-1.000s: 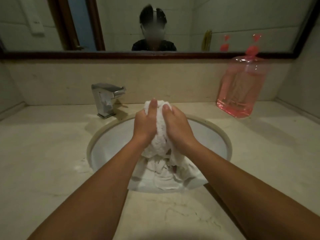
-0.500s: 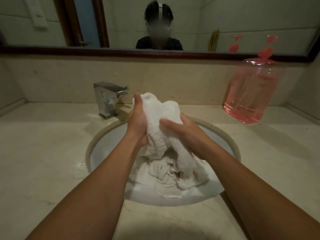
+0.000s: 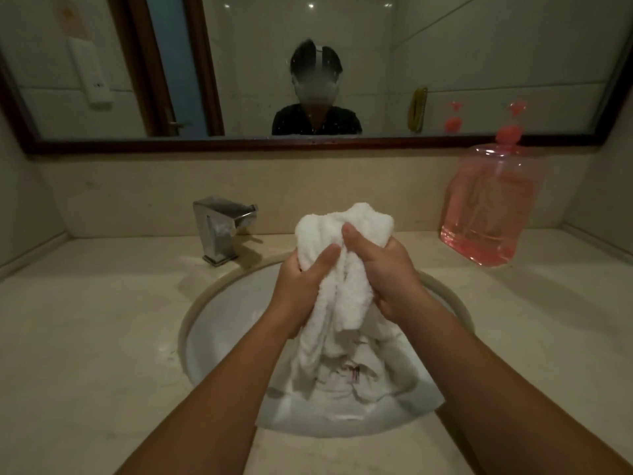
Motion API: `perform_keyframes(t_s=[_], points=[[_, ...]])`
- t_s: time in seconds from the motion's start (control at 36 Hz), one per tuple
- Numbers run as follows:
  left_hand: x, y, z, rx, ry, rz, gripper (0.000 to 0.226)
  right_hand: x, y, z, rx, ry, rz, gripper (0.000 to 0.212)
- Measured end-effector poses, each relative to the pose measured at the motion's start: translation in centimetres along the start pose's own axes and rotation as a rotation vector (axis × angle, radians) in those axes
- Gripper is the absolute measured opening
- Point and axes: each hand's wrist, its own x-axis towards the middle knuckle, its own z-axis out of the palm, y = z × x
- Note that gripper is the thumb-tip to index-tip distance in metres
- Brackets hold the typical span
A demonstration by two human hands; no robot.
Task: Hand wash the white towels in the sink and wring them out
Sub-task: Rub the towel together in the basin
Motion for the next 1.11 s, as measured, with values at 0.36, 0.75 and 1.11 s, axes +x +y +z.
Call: perform_keyframes(t_s=[0.36,0.75,1.11], points=[[3.3,0.1,-3.5,-0.280,0.348,-0.191,0.044,1.2,-0.8,-6.4,-0.065,-0.019,0.060,0.023],[2.2,-0.7,1.4,0.167,0.442,0.108,0.038,-1.7,2.8,2.8,-0.312,-0.087,-0.014,0.054],[1.5,-0.4,1.6,0.186,0.332,-0.020,0.052,-1.7,3.8,2.0,-0.543,-0.027,-0.164,0.044]])
